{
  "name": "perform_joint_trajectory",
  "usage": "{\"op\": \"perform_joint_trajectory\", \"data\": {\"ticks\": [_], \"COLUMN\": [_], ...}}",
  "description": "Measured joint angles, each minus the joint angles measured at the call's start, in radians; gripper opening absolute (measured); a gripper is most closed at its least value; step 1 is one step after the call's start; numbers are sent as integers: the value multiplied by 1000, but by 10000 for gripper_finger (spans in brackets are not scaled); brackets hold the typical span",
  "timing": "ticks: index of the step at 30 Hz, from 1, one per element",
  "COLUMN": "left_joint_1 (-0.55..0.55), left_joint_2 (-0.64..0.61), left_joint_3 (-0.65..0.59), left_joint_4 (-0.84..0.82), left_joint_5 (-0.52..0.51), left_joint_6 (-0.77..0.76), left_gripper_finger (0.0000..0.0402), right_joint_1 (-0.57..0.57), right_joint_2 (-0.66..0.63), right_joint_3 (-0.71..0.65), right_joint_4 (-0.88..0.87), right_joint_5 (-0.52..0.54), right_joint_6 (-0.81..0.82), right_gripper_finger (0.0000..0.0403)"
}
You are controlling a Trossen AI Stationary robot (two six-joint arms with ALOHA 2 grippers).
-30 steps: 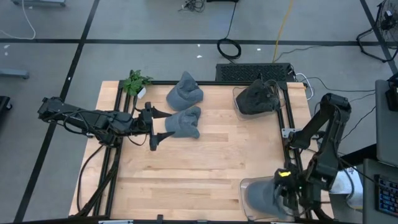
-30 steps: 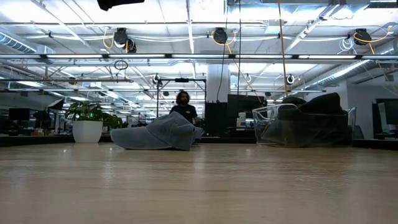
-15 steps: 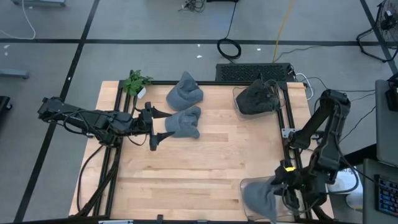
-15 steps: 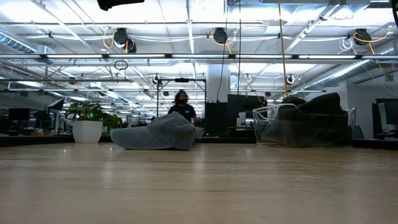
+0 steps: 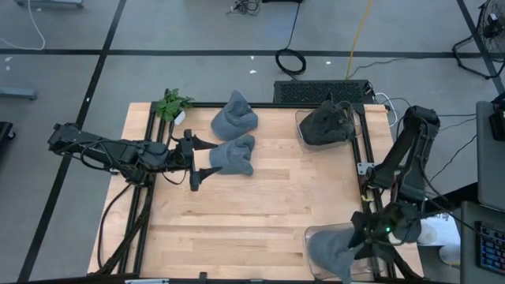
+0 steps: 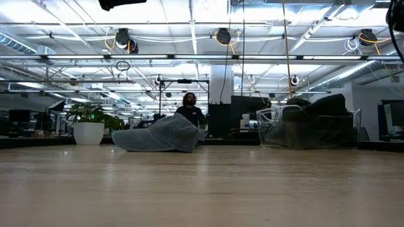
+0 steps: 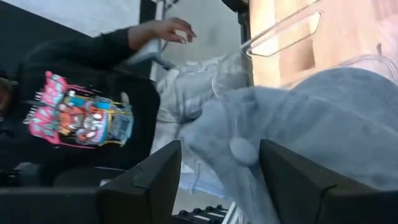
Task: Pick & Place hat
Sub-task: Put the bottom gray cap into the bottom transparent bin
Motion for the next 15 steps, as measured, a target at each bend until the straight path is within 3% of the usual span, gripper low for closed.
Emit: {"op": "perform_joint_trajectory", "data": {"ticks": [7, 15], "left_joint_1": [0, 0], "left_joint_2": [0, 0], "left_joint_3": [0, 0], "left_joint_4": [0, 0], "left_joint_5": [0, 0], "left_joint_6": [0, 0], "left_gripper_finger": [361, 361], "right_joint_1": [-1, -15], "right_joint_2": [-86, -109], "right_joint_3": [-31, -31], "right_joint_4": [1, 190], "right_joint_5": [68, 256], "right_joint_6": [-103, -584], "right_gripper_finger": [202, 201]}}
